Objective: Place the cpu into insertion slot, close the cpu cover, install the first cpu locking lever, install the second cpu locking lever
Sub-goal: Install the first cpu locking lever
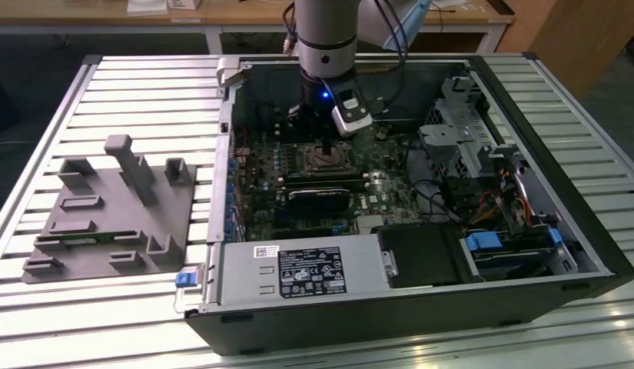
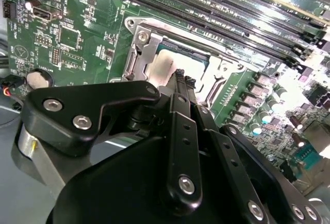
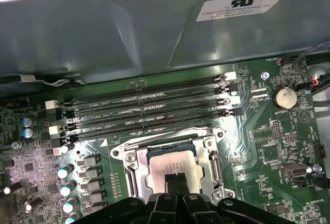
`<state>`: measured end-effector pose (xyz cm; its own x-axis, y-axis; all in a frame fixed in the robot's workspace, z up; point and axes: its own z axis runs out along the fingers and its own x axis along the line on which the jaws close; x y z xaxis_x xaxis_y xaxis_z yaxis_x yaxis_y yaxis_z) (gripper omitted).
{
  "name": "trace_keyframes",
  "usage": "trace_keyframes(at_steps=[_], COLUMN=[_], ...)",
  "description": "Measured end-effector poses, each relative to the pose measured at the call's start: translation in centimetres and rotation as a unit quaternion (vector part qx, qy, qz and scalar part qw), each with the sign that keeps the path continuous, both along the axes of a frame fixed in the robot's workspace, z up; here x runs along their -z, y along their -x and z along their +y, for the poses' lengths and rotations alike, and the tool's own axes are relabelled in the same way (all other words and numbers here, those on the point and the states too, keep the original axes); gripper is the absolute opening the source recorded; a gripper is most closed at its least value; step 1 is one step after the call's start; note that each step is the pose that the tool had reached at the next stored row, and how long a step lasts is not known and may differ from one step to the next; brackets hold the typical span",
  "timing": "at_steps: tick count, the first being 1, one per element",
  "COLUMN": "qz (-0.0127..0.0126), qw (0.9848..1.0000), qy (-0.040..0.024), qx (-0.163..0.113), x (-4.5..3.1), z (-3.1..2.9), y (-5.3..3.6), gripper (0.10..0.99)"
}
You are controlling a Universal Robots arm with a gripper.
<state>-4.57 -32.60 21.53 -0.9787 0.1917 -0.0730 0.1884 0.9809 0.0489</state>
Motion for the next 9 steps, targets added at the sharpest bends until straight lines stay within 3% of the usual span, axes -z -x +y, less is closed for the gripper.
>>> trace_keyframes(at_steps=[9], qz=[-0.0001], qw=[1.0], qy=[-0.0001], qx=[0.0], x=[-0.9], z=[0.0], y=[0.0], gripper=[0.106])
